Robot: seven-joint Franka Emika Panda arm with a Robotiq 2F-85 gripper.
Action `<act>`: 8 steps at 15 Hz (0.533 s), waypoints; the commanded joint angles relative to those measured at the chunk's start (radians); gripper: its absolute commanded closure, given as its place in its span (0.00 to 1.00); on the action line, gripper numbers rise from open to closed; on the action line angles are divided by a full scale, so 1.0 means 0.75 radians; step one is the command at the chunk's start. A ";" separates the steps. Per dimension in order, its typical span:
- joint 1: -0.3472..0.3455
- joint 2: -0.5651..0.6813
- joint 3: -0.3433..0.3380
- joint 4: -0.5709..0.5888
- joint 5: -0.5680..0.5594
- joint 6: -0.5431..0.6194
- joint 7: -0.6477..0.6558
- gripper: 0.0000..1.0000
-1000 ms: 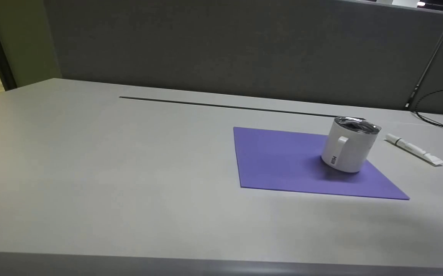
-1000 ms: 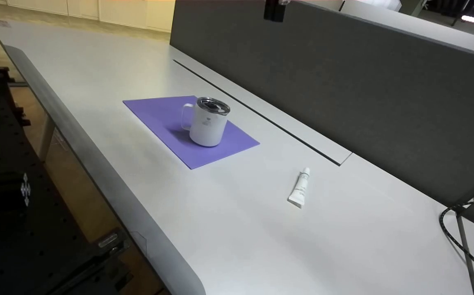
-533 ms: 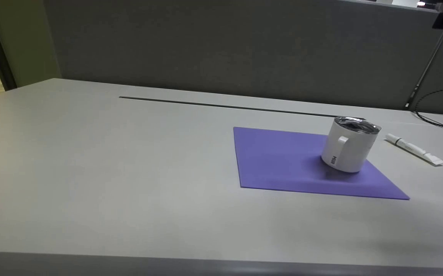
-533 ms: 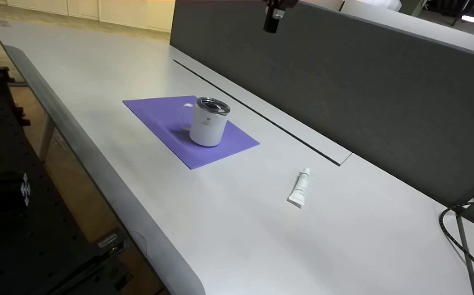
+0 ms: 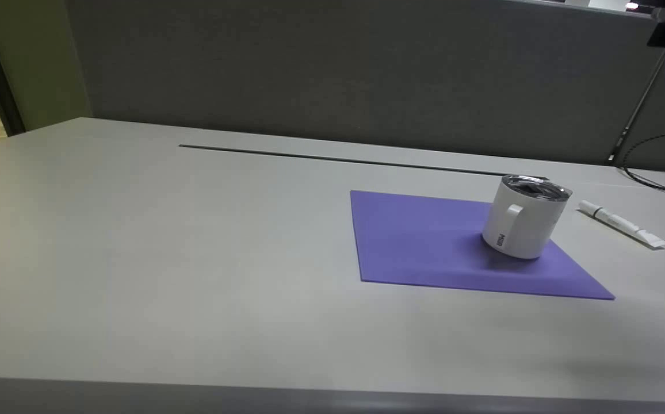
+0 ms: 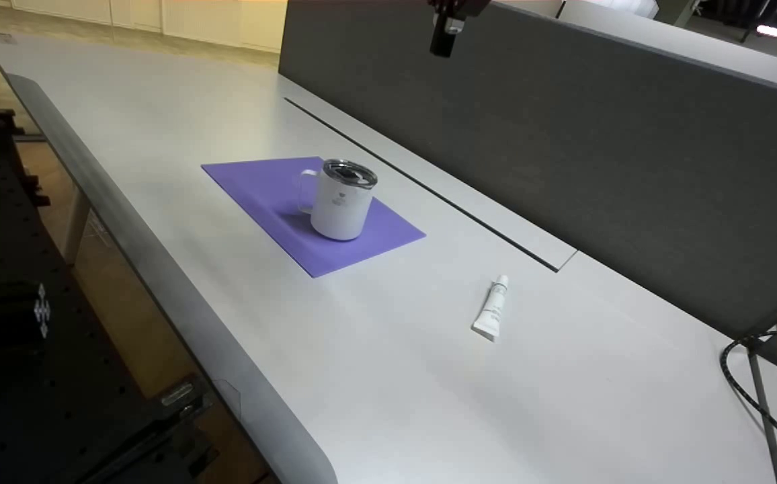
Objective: Close the opening of the flask
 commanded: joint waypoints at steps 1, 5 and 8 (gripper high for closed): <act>0.029 0.069 -0.006 -0.016 0.027 0.039 -0.019 1.00; 0.064 0.149 0.013 -0.062 0.040 0.142 -0.028 1.00; 0.092 0.203 0.034 -0.102 0.050 0.229 -0.049 1.00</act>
